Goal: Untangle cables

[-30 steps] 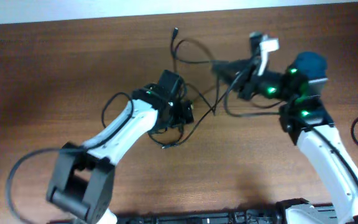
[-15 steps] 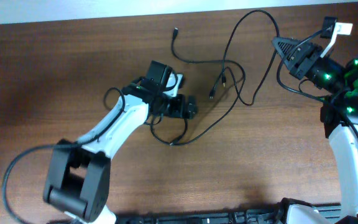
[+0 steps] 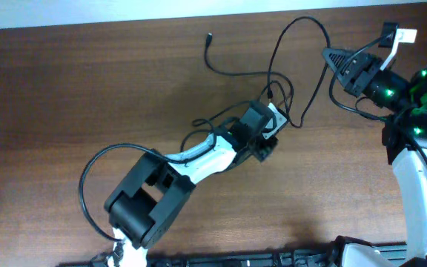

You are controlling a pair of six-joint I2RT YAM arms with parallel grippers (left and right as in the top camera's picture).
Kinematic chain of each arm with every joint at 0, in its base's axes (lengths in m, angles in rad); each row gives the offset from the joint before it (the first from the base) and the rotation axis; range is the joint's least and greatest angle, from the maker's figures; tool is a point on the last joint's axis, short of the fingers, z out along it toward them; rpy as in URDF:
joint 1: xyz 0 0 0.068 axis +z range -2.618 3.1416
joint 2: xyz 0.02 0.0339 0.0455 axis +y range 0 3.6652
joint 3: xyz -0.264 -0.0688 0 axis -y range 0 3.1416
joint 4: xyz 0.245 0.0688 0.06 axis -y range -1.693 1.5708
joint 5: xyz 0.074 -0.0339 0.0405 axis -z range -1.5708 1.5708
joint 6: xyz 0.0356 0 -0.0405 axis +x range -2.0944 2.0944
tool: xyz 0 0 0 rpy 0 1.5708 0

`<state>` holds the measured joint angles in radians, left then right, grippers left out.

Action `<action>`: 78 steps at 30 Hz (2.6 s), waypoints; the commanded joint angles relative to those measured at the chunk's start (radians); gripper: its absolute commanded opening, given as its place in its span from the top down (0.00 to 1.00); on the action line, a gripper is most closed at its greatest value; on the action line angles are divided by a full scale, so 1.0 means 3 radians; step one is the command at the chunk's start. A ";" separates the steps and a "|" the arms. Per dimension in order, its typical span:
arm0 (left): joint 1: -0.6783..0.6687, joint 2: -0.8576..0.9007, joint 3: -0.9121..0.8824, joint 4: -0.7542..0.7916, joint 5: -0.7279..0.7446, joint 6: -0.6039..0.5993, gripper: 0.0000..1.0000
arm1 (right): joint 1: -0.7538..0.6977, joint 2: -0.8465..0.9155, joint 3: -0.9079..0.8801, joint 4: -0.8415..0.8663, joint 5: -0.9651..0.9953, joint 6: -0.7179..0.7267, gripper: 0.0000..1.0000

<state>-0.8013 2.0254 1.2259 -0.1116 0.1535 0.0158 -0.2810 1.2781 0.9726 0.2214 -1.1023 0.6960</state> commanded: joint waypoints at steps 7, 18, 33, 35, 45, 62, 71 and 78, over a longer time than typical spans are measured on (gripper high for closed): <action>0.0975 -0.1550 0.0019 -0.0942 -0.1520 -0.0271 1.00 | -0.0006 -0.0045 0.0056 -0.1455 0.1537 -0.1083 0.96; 0.1951 -0.1890 0.0005 -0.1778 -0.0464 -0.0699 1.00 | -0.0421 -0.0160 0.0764 -0.1204 0.3577 -0.1568 0.96; 0.1367 -0.1890 -0.0001 -0.1795 -0.0137 -0.0698 0.99 | -0.0534 0.2302 0.1600 0.0899 0.4836 -0.3468 0.96; 0.1367 -0.1890 -0.0001 -0.1792 -0.0137 -0.0698 0.98 | -0.0621 0.2302 0.2065 0.0788 0.4767 -0.3492 0.96; 0.1367 -0.1890 -0.0001 -0.1727 -0.0149 -0.0699 0.97 | -0.0690 0.2950 0.2326 -0.0715 0.3756 -0.3110 0.96; 0.0649 -0.1910 -0.0001 -0.1080 0.0201 0.0409 1.00 | 0.0064 0.1465 0.2299 -0.3876 0.1610 -0.2102 0.01; 0.0739 -0.2466 0.0000 -0.1191 0.0198 0.1153 1.00 | 0.1171 0.1549 0.1883 -0.4134 0.0662 -0.3536 0.01; 0.1288 -0.2464 -0.0001 -0.1514 0.1320 0.1155 1.00 | 0.1408 0.1545 0.1882 -0.4131 0.0329 -0.5032 0.01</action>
<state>-0.4717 1.2961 1.2221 -0.5678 0.3168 0.3454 0.1108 1.7386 1.5497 -1.0183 -0.9550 -0.5991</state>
